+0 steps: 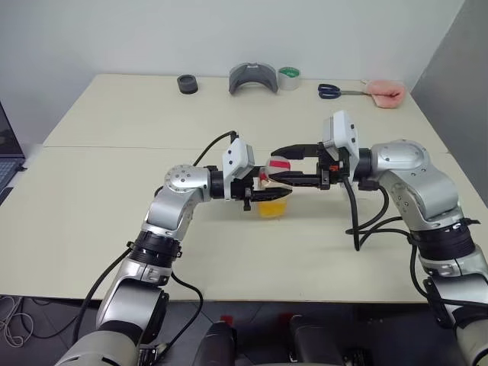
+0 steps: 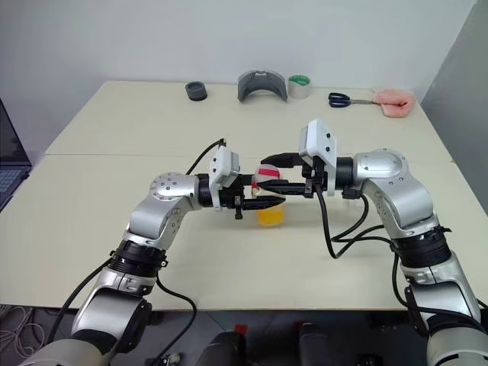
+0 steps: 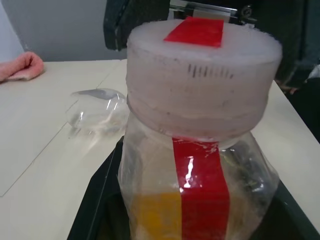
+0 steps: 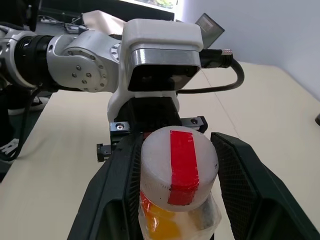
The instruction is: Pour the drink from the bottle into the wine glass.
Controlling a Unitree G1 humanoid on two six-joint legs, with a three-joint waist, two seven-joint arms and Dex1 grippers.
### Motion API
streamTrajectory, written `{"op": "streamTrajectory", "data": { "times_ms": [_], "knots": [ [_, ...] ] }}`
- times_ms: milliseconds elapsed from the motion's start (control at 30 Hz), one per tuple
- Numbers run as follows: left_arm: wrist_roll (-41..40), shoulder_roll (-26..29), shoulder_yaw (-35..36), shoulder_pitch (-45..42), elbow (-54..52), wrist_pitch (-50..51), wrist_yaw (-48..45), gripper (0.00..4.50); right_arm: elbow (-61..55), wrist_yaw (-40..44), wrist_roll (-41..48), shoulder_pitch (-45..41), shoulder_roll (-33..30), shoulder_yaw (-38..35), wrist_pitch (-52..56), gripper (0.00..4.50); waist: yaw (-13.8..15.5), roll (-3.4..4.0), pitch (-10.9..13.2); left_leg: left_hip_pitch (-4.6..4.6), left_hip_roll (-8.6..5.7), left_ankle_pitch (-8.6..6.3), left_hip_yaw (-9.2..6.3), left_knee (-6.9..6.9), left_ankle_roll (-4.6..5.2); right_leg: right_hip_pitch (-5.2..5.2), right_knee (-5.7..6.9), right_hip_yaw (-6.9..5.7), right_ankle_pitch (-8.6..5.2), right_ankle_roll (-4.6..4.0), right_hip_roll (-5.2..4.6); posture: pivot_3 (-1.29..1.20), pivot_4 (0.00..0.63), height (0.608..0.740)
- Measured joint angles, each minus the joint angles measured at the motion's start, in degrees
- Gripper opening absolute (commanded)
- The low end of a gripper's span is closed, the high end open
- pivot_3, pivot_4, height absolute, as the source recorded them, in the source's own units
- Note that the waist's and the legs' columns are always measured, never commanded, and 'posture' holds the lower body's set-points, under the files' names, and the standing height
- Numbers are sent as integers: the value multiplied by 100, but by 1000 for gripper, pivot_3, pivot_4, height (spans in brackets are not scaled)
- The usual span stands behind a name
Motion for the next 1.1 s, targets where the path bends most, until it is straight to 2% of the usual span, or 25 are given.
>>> {"op": "streamTrajectory", "data": {
  "times_ms": [33, 167, 267, 367, 467, 567, 700, 833, 1100],
  "knots": [
    [7, -29, 0, -2, 34, -21, 5, 1815, 35, 20, -4, -9, 0, -18, 0, 2559, 4, 0, 0, -1, 0, 0, -2, 0, 0, 0, 0, -1, 0, 0, -1, 0, 150, 740],
    [-22, -59, 47, -67, 34, -25, 17, 1813, 10, -162, -152, 236, -35, -107, 102, 3843, 16, 0, 3, -4, -2, 0, -2, 2, -1, -1, -1, 0, 0, 0, -6, 0, 150, 740],
    [-40, -64, 61, -69, 18, -18, 16, 1813, -447, -522, 126, 593, -187, -585, 610, 3893, 25, 5, 9, -10, -3, 0, -4, 2, -1, -3, -1, 0, 0, 0, -9, 0, 150, 740],
    [-72, -35, 100, -58, 12, 10, 17, 1813, -1554, -1076, 623, 1226, -376, -1309, 1288, 3893, 36, 5, 9, -14, -3, 0, -10, 1, -1, -3, -4, -2, 0, -1, -9, 0, 150, 740],
    [-91, -31, 126, -59, 12, 79, 20, 1813, -2506, -1962, 850, 1656, -157, -1579, 1837, 3893, 7, 6, 9, -7, 0, 0, -3, 2, -1, -2, 2, 4, 0, 1, -6, 0, 150, 740],
    [-121, -60, 126, -60, 12, 129, 14, 1813, -3308, -3139, 554, 1914, 394, -1351, 2180, 3893, -34, 8, 10, 1, 7, 0, -1, 0, -1, -3, 8, 6, 0, 1, 5, 0, 150, 740],
    [-132, -95, 124, -61, 15, 240, 2, 1813, -3631, -4221, 19, 1927, 944, -827, 2407, 3893, -34, 9, 10, -2, 2, 1, -2, 2, -2, -4, 7, 5, 0, 1, 3, 0, 150, 740],
    [-132, -106, 124, -72, 53, 330, -9, 1810, -3706, -4638, -338, 1923, 1152, -497, 2413, 3893, 6, 9, 10, -6, -3, 1, -2, 2, -2, -4, 1, 5, 0, 1, -2, 0, 150, 740],
    [-134, -188, 123, -169, 54, 335, -16, 1807, -3458, -4872, -527, 1913, 1517, -233, 2411, 3893, 0, 9, 10, -4, -1, 1, -2, 1, -1, -4, 3, 4, 0, 1, 0, 0, 150, 740]
  ]
}}
